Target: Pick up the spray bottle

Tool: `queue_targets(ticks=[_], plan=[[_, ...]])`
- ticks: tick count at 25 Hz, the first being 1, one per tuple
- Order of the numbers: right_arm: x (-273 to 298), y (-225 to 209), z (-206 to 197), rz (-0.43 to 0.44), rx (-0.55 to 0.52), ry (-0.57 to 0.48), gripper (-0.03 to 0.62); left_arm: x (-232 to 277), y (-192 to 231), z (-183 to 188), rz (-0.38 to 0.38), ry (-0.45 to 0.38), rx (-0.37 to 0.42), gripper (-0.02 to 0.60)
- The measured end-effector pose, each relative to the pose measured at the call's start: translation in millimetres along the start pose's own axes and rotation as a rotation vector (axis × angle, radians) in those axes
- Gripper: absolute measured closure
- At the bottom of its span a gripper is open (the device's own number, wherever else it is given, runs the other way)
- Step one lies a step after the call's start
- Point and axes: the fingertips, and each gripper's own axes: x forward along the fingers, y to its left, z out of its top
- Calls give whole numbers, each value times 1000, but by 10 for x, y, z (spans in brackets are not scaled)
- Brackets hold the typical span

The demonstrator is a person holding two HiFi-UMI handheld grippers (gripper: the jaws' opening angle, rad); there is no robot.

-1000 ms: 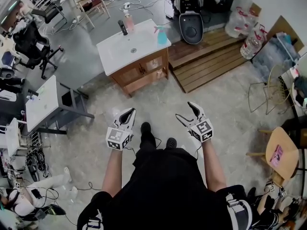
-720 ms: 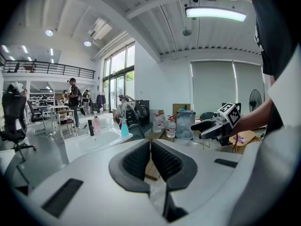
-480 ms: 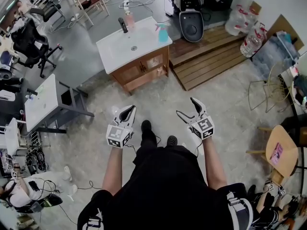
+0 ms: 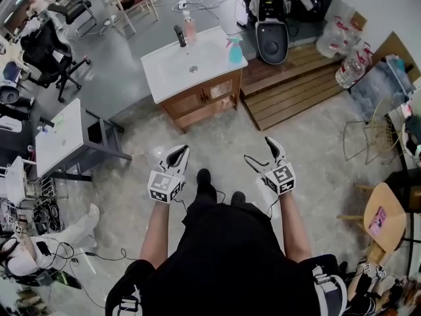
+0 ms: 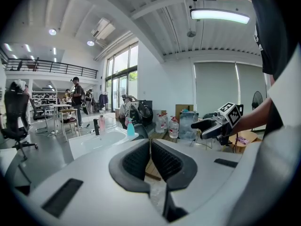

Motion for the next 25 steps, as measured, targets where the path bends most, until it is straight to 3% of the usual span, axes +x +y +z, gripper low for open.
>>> queue_targets(ticks=[12,25], plan=[[872,-64,281,6,14,26,151,271,893,3,4,2,-28,552],[1665,-407,515,-87,27,22,151,876,1725,153,-82,-4,2,552]])
